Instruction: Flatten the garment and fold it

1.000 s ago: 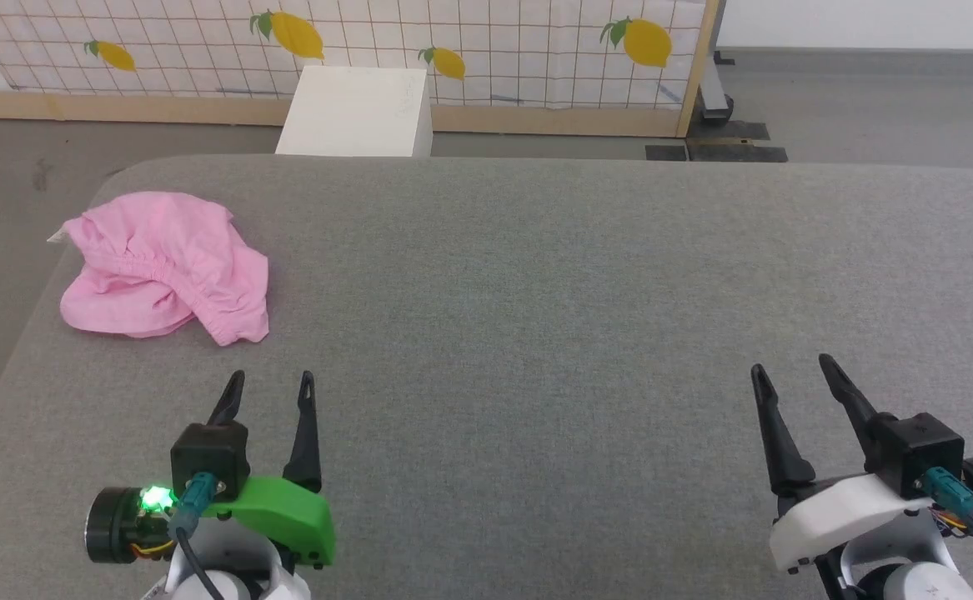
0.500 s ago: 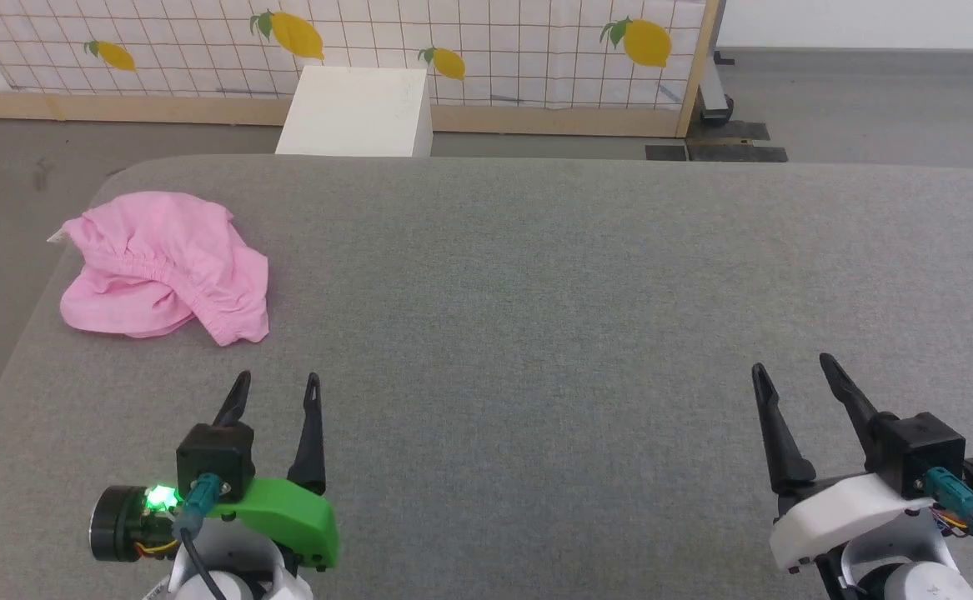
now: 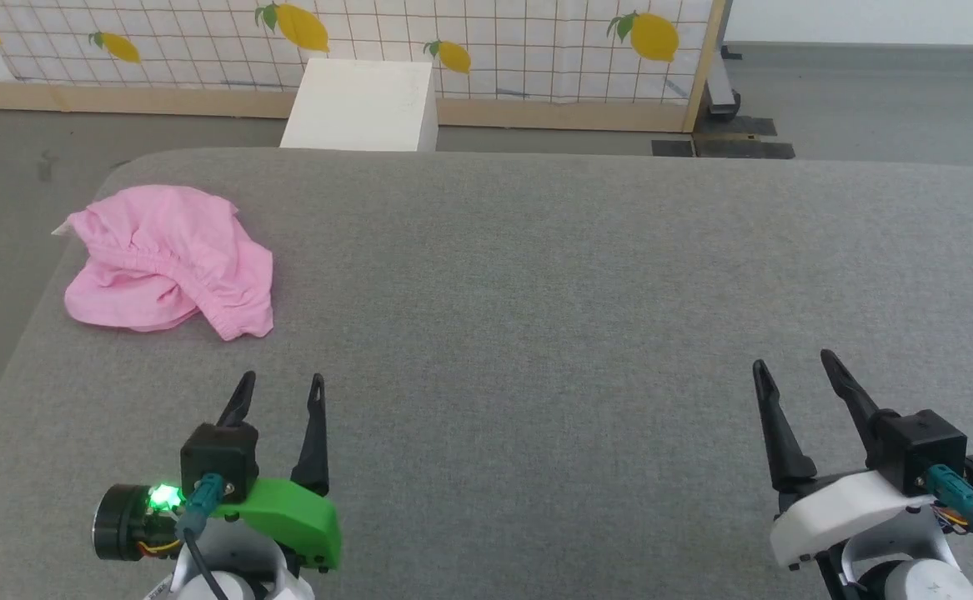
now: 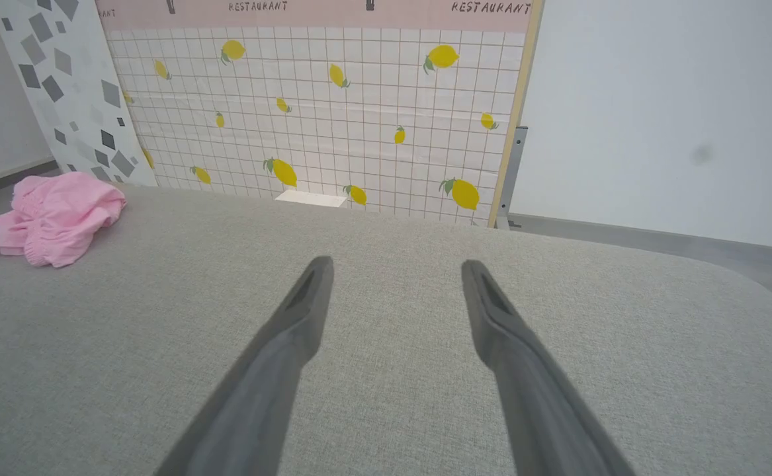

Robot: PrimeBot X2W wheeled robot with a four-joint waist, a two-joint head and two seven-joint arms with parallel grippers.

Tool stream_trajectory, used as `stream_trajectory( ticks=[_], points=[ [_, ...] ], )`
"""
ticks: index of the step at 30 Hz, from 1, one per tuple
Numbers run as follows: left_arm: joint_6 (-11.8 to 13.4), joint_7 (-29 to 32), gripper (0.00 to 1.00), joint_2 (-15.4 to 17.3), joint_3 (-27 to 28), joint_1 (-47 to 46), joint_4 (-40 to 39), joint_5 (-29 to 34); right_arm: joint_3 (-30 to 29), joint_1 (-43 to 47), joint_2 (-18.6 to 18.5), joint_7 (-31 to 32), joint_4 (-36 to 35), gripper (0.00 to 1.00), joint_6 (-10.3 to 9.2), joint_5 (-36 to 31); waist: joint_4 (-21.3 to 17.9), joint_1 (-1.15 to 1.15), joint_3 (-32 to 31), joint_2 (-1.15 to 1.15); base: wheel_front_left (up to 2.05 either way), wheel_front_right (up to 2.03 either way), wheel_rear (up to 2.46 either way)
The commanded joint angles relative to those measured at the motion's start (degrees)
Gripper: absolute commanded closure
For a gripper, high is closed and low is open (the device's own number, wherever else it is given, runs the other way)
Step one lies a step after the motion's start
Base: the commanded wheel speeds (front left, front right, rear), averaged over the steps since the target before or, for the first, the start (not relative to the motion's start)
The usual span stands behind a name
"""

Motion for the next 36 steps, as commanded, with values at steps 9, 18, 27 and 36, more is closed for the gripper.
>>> stream_trajectory(
  ticks=[9, 18, 27, 36],
  points=[
    [0.71, -0.97, 0.00, 1.36, -0.69, -0.84, 0.34, -0.67, 1.50, -0.16, 0.18, -0.50, -0.86, 0.00, -0.08, -1.17, 3.28, 0.00, 0.10, 0.00, 0.00, 0.00, 0.00],
    [1.03, -1.43, 0.00, 2.35, -1.66, -1.15, 0.76, -0.66, 2.90, 0.97, 0.20, 0.03, -0.92, 0.00, -0.09, -0.37, 9.00, 0.00, -0.73, 0.00, 0.00, 0.00, 0.00],
    [1.36, -1.73, 0.00, 3.77, -2.33, -1.27, 0.88, -0.69, 4.05, 2.16, 0.21, 0.49, -0.97, 0.00, -0.10, 0.95, 15.40, 0.00, -1.77, 0.00, 0.00, 0.00, 0.00],
    [1.49, -1.57, 0.00, 4.45, -2.87, -1.27, 0.93, -0.68, 4.62, 2.88, 0.21, 0.71, -0.91, 0.00, -0.10, 1.95, 19.78, 0.00, -2.31, 0.00, 0.00, 0.00, 0.00]
  ],
)
